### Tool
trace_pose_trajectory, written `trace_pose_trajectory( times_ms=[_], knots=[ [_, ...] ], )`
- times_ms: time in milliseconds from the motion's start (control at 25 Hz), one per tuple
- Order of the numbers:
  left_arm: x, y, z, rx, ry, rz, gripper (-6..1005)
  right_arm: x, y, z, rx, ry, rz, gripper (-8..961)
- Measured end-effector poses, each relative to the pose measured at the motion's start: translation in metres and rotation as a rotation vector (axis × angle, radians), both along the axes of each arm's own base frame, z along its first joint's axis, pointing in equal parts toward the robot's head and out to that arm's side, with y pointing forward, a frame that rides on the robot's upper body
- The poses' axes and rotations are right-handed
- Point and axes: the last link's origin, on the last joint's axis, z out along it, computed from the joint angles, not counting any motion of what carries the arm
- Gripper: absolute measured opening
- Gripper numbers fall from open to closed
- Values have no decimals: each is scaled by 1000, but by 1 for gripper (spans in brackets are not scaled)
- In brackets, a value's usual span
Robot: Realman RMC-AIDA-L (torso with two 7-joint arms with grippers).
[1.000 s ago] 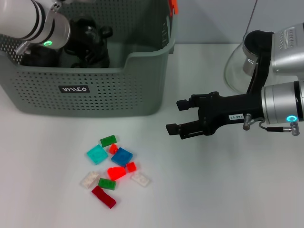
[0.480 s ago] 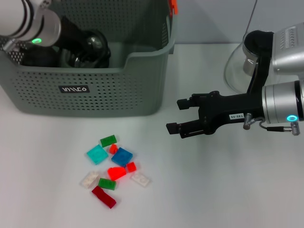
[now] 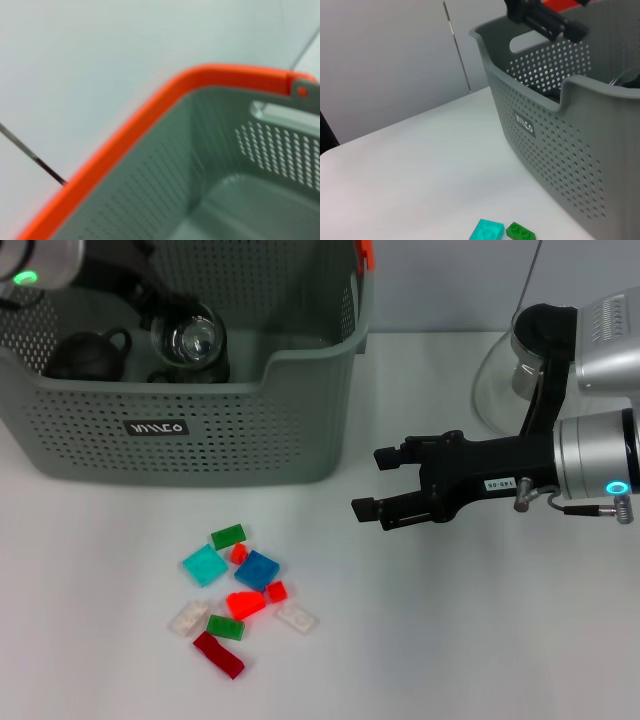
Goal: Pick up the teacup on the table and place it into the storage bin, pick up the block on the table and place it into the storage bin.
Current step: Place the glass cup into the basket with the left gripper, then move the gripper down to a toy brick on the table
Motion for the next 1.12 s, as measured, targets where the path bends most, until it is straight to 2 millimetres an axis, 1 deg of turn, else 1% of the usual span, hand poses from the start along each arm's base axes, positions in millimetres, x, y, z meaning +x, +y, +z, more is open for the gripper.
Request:
trace_pose_trajectory(
  times_ms=[40, 80, 280, 440, 560, 640, 720, 840, 960, 1040, 1120],
  knots=[
    [3, -3, 4, 7, -10, -2, 745, 0, 0, 0, -1, 1, 0, 916],
    [5, -5, 5, 5, -16, -3, 745, 0, 0, 1, 1, 3, -1, 916],
    [17, -30, 14, -44, -118, -47, 744, 1, 2, 6, 16, 13, -3, 917],
    [26, -68, 16, -174, -193, -122, 743, 1, 3, 8, 23, 19, -4, 917],
    [23, -100, 9, -316, -202, -175, 742, 2, 4, 10, 26, 24, -10, 917],
    [16, -117, 3, -417, -184, -201, 742, 2, 4, 11, 30, 30, -17, 917],
    [8, -129, -2, -489, -158, -207, 741, 2, 5, 13, 36, 38, -23, 917],
    [-6, -140, -5, -560, -119, -198, 740, 2, 5, 12, 43, 51, -34, 917],
    [-21, -144, -9, -607, -75, -185, 740, 3, 6, 10, 49, 57, -42, 916],
    [-33, -142, -14, -642, -38, -170, 739, 2, 5, 8, 48, 60, -42, 916],
    [-46, -135, -23, -686, 0, -168, 739, 0, 3, 5, 43, 62, -36, 916]
  ],
)
